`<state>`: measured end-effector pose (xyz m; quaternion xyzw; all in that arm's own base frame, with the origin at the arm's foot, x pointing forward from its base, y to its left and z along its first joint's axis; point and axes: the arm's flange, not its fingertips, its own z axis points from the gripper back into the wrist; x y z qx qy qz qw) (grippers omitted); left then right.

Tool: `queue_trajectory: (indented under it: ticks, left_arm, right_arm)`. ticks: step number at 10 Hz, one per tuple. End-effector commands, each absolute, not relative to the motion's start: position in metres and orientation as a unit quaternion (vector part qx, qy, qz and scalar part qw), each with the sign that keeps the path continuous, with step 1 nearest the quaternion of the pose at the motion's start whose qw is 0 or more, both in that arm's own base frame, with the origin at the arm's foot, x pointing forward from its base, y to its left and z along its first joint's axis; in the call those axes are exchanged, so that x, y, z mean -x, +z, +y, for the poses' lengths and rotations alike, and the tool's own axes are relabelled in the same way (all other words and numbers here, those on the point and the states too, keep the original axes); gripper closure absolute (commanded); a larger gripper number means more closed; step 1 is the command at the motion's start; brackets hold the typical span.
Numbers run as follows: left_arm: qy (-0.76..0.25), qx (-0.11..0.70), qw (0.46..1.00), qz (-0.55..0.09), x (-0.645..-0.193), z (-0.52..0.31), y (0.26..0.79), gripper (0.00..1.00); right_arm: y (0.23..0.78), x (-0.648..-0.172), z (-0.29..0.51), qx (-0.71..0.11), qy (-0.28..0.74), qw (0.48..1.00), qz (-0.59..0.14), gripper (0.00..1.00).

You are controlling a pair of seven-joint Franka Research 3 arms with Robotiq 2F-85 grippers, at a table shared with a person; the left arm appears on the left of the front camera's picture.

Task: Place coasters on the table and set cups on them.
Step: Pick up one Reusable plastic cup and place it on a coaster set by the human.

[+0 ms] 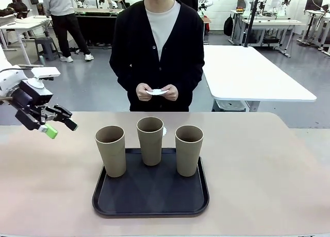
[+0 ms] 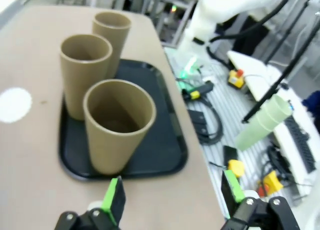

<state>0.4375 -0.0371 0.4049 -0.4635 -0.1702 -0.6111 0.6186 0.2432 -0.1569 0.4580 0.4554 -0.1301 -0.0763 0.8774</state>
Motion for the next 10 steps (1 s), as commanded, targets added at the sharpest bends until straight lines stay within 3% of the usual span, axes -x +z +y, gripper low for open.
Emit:
queue_trajectory:
  ticks: [1, 6, 10]
  left_arm:
    - [-0.608, 0.425, 0.628, -0.235, -0.437, -0.040, 0.391, 0.00]
    - [-0.640, 0.372, 0.606, -0.290, -0.438, -0.032, 0.365, 0.00]
    - [-0.643, 0.364, 0.616, -0.272, -0.443, -0.027, 0.364, 0.00]
  right_arm:
    - [0.458, -0.244, -0.158, -0.465, -0.069, 0.872, -0.135, 0.00]
    - [0.458, -0.244, -0.158, -0.465, -0.069, 0.872, -0.135, 0.00]
    - [0.458, -0.244, -0.158, -0.465, -0.069, 0.872, -0.135, 0.00]
